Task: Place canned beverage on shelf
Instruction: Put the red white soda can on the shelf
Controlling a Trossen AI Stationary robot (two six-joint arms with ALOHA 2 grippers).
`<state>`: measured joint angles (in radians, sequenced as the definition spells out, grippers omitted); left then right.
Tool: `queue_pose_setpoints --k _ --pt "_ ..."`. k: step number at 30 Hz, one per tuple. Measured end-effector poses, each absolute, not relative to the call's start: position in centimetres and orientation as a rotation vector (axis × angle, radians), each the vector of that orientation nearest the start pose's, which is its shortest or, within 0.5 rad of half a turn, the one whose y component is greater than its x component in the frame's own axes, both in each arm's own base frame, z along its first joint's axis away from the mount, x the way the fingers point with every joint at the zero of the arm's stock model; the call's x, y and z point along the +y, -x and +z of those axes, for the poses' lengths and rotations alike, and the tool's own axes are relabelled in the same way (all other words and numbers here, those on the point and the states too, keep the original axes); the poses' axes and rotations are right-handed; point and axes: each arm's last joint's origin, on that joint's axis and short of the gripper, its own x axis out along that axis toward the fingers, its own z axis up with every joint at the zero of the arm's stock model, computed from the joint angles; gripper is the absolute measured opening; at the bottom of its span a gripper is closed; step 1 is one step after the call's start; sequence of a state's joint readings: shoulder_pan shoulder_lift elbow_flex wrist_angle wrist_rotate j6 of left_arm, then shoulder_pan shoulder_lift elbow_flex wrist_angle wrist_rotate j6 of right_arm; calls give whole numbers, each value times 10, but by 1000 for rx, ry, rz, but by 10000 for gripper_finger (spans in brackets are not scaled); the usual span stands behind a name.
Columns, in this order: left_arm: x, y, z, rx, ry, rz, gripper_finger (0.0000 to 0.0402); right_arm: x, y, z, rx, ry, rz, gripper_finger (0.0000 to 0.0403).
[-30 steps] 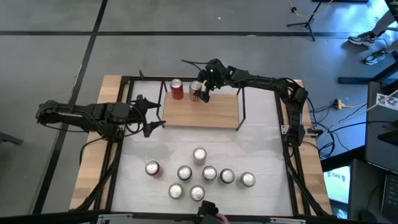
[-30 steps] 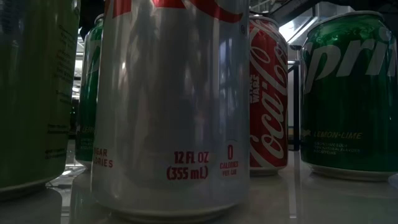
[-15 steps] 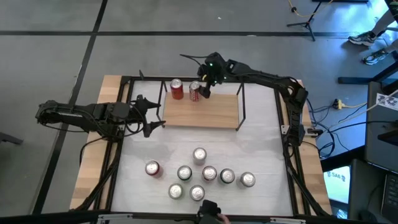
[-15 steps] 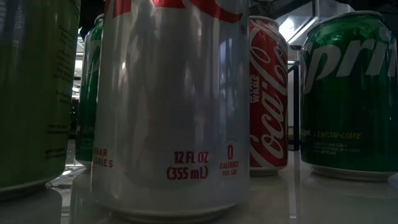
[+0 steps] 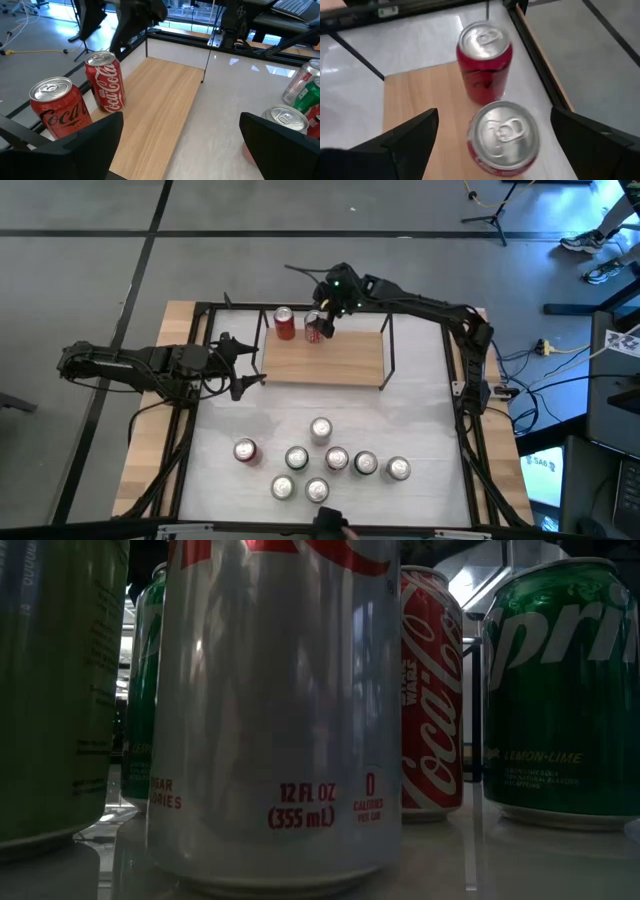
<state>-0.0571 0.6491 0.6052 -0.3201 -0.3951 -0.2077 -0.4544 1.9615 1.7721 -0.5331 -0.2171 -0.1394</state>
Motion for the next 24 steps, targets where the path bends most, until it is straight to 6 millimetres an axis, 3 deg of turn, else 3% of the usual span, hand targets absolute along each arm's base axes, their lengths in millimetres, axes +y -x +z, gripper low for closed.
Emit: queue_pose_setpoints --k 7,24 --pt "3 -146 279 320 121 370 389 -181 -414 283 750 -8 -249 379" --pt "3 -146 279 319 122 369 389 -185 -418 268 797 -7 -293 379"
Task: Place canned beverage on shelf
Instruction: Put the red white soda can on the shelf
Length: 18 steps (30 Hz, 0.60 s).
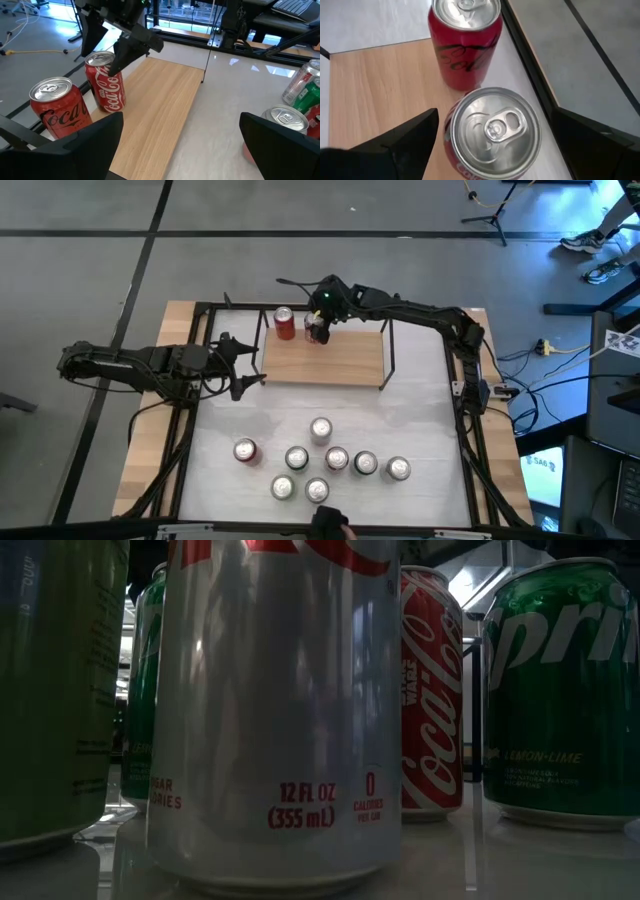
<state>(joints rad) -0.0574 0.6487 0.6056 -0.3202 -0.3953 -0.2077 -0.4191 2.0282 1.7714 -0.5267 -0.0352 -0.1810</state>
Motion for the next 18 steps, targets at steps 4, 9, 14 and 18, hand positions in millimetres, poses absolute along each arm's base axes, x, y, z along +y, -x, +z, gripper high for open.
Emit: queue_pose_setpoints --k 4,9,14,18 --pt "3 -146 279 319 122 369 389 -185 -419 266 802 -12 -283 378" --pt "3 -146 279 319 122 369 389 -185 -419 266 801 -9 -273 375" --pt "3 -146 279 319 122 369 389 -184 -419 266 794 -20 -245 335" --pt "3 -146 279 319 122 369 389 -184 -419 266 792 -21 -241 289"
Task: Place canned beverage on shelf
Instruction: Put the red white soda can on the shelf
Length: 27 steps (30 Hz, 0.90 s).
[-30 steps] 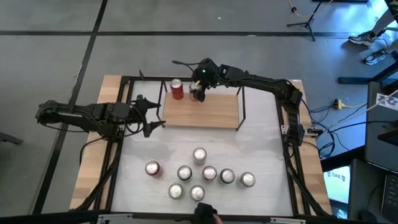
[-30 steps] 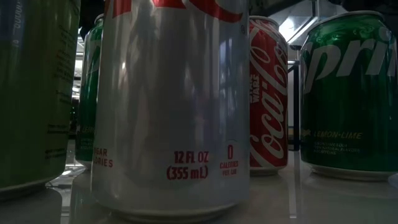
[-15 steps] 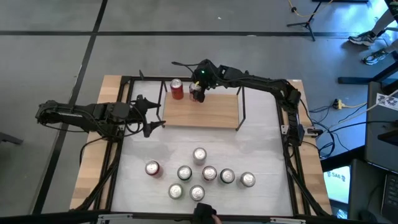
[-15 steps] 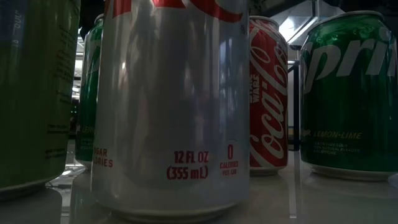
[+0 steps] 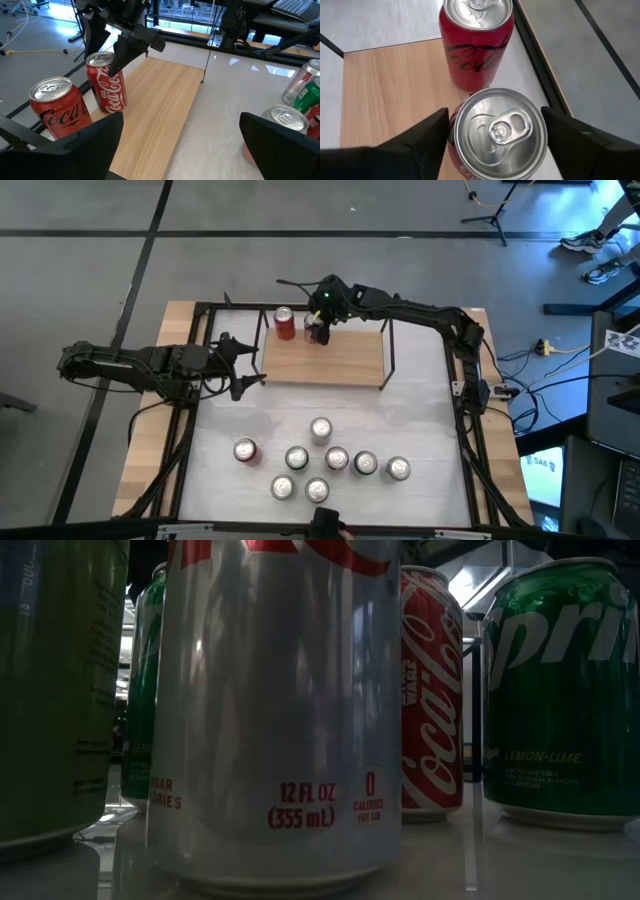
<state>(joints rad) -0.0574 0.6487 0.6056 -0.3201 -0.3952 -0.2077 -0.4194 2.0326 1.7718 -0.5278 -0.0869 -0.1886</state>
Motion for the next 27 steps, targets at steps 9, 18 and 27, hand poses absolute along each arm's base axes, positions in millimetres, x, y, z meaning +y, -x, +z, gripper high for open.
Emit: queue_pose_setpoints --k 9,18,27 --pt "3 -146 279 319 122 369 389 -183 -420 269 773 -25 -210 252" --pt "3 -146 279 319 122 369 389 -184 -419 268 776 -1 -194 252" --pt "3 -146 279 319 122 369 389 -184 -419 268 788 108 -145 255"
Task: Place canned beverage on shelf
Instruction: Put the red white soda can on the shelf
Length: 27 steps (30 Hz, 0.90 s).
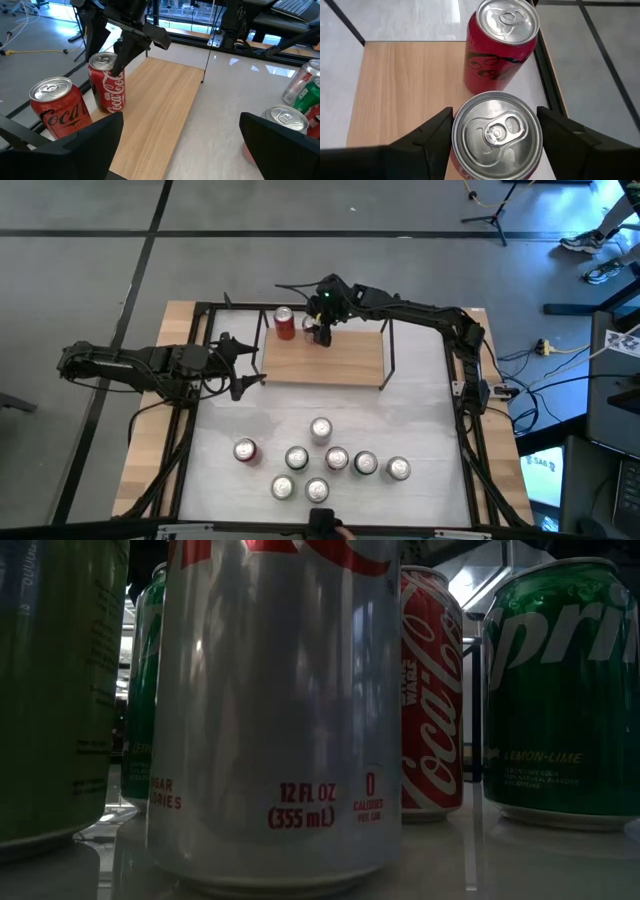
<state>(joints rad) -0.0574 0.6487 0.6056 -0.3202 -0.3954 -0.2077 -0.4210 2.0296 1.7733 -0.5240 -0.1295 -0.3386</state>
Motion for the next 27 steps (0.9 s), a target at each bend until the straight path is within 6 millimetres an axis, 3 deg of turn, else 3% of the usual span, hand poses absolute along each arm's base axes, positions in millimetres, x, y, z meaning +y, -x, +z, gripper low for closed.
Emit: queue_pose_setpoints --k 12,27 --pt "3 -146 279 319 122 370 389 -183 -419 268 772 119 -90 253" --pt "3 -146 279 319 122 369 389 -199 -412 268 746 75 -44 253"
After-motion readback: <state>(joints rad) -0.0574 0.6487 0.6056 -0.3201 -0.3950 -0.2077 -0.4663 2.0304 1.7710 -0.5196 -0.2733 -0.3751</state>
